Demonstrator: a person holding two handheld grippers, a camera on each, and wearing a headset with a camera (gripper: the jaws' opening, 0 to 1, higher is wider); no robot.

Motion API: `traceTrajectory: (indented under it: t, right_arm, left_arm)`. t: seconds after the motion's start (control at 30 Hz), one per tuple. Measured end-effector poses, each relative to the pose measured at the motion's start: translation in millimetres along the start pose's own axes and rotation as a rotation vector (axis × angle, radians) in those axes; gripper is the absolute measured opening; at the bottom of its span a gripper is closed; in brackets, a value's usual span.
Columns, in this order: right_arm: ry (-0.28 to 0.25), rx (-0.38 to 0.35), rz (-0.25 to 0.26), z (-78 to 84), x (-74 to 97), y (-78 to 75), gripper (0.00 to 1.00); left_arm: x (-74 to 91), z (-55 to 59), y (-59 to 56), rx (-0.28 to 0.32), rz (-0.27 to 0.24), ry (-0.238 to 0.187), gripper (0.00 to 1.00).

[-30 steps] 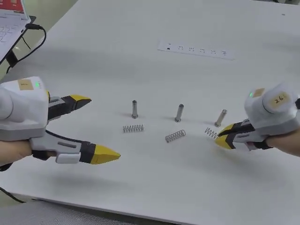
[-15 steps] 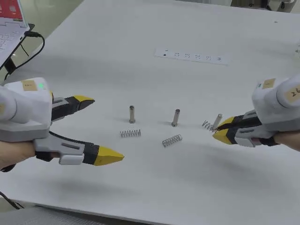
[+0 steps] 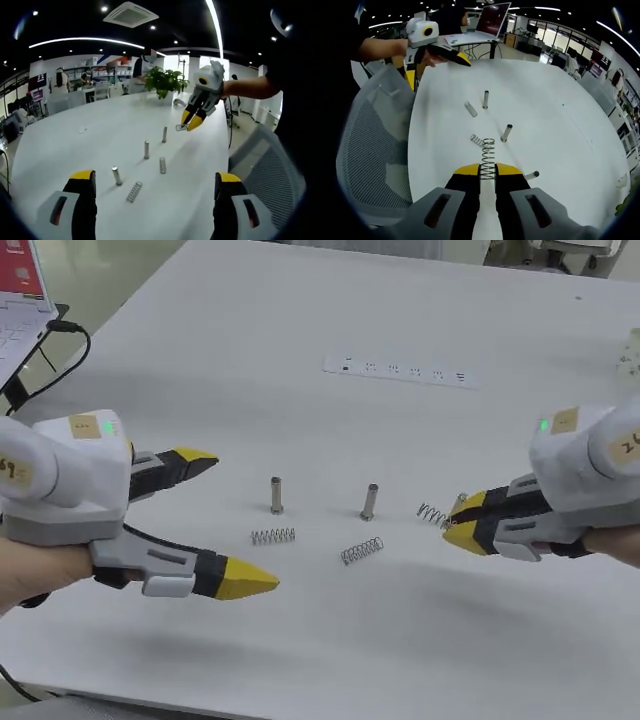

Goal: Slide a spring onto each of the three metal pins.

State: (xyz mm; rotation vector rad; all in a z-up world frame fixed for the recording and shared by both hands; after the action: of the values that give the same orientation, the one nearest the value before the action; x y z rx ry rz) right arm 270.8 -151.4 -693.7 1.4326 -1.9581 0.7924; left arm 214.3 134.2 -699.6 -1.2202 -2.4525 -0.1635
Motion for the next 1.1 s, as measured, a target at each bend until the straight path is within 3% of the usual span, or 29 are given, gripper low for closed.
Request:
traceTrajectory:
  t: [0.53,0.7,1.1]
  right_arm:
    - [0.021,0.147,-0.078,-17.2,-15.2,10.4,0.08]
    - [0.029,0.180,-0.097,-20.0,-19.0,13.5,0.08]
    - [0.037,0.240,-0.121,-27.0,-22.3,21.3,0.08]
  left_arm:
    - [-32.2,-10.7,-15.4,-0.039,0.102,0.000,0.83]
    - [-41.0,-12.7,-16.0,-0.042,0.148,0.021,0.69]
    - [-63.8,-22.3,-31.4,-0.078,0.231,0.025,0.55]
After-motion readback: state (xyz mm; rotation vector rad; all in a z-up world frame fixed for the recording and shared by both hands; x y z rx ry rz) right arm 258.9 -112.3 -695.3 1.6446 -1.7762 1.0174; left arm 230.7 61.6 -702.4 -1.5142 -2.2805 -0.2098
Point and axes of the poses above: the centre of the closed fingertips' face, and the gripper's own axes: x roughly backward along the fingers, y roughly to its left, z roughly out of its underside, the point moved 9 cm from there along x, roughly backward along the fingers, and after that the axes turned 2 degrees about x, right-handed, at the moved point
